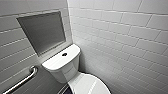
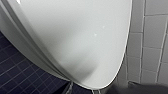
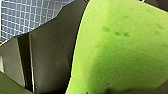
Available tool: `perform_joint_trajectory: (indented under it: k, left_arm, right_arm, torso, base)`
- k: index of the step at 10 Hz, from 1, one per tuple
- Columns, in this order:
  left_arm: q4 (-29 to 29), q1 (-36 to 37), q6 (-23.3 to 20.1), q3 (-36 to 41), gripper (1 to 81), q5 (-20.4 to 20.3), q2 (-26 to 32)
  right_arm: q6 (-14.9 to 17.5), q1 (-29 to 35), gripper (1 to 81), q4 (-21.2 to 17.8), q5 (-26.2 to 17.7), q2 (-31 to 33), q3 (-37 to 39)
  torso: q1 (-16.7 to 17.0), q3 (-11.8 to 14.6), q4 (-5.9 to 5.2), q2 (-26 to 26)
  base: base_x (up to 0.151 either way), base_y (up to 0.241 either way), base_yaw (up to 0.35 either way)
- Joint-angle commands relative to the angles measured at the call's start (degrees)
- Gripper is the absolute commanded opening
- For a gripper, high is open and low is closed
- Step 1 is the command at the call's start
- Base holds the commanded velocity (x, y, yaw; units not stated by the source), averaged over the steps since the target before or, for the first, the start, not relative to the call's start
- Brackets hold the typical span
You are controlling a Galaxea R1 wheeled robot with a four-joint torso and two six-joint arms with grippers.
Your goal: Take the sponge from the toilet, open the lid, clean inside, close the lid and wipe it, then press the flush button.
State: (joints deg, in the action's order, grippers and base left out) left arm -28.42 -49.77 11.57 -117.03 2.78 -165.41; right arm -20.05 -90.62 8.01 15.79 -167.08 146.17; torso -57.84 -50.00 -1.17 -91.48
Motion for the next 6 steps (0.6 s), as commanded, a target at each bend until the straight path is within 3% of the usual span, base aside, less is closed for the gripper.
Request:
perform_joint_trajectory:
  k: [1, 6]
  left_arm:
    - [2.75, 3.41, -0.58, -1.87, 81.1, 3.9, -2.46]
    - [2.93, 4.64, -0.58, -12.78, 81.1, 5.92, -10.2]
  right_arm:
    - [0.01, 0.66, 1.0, 0.69, -4.36, -0.21, -0.28]
    - [-0.24, 1.1, 1.0, 0.6, -4.89, -0.21, 0.25]
  torso:
    - [0.0, 0.0, 0.0, 0.0]
    - [0.0, 0.0, 0.0, 0.0]
  base:
    - [0.0, 0.0, 0.0]
    - [0.0, 0.0, 0.0]
